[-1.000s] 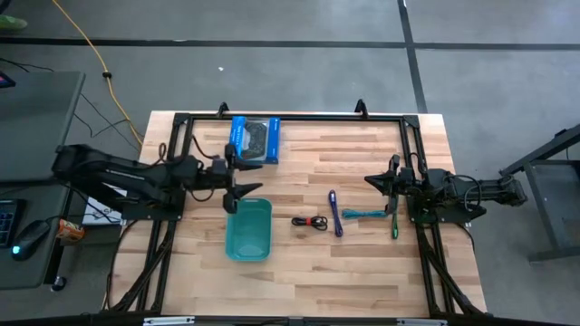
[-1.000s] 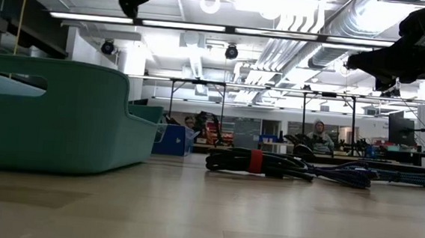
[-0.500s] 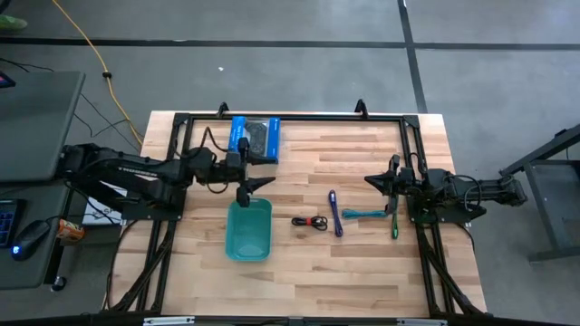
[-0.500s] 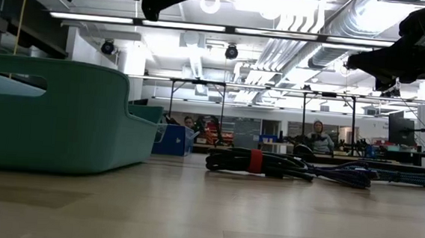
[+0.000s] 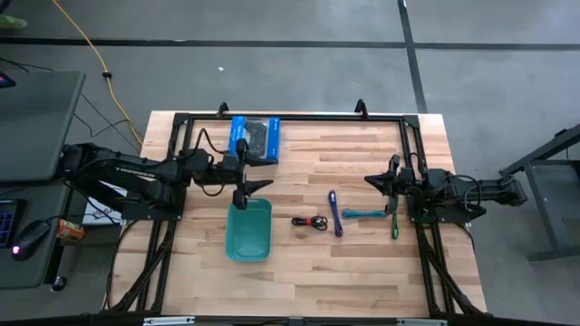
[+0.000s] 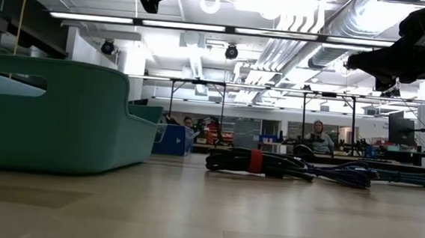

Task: Pick and place USB-C Cables
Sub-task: Put the blue charger cable into the green bin

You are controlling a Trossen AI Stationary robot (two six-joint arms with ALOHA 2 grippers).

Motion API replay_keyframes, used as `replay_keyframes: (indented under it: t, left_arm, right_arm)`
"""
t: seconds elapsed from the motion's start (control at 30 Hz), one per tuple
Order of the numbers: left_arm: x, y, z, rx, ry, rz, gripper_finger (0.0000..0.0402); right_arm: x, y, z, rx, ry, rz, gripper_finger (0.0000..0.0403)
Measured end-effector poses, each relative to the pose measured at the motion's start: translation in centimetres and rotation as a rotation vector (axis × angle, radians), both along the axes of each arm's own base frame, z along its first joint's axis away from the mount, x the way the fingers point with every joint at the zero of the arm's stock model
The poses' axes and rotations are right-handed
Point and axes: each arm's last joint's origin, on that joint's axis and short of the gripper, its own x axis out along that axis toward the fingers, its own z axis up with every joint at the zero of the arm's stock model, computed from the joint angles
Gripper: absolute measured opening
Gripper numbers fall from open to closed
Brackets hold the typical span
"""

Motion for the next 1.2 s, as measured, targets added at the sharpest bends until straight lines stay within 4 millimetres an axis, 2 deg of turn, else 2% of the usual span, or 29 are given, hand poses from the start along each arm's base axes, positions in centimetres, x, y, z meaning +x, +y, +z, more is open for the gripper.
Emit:
replay_keyframes:
  t: [0.7,0.83,1.07,1.2]
  left_arm:
    - [0.00,0.00,0.04,-0.016,-0.007,-0.001,0.0234]
    - [0.00,0.00,0.04,-0.016,-0.007,-0.001,0.0234]
    - [0.00,0.00,0.04,-0.015,-0.007,-0.001,0.0234]
    - [0.00,0.00,0.04,-0.016,-0.007,-0.001,0.0234]
  right_arm:
    - [0.00,0.00,0.01,0.011,-0.002,0.000,0.0008]
    - [0.00,0.00,0.00,0.079,-0.014,0.004,0.0048]
    - [0.00,0.00,0.00,0.129,-0.023,0.007,0.0164]
    - [0.00,0.01,-0.01,0.129,-0.022,0.010,0.0214]
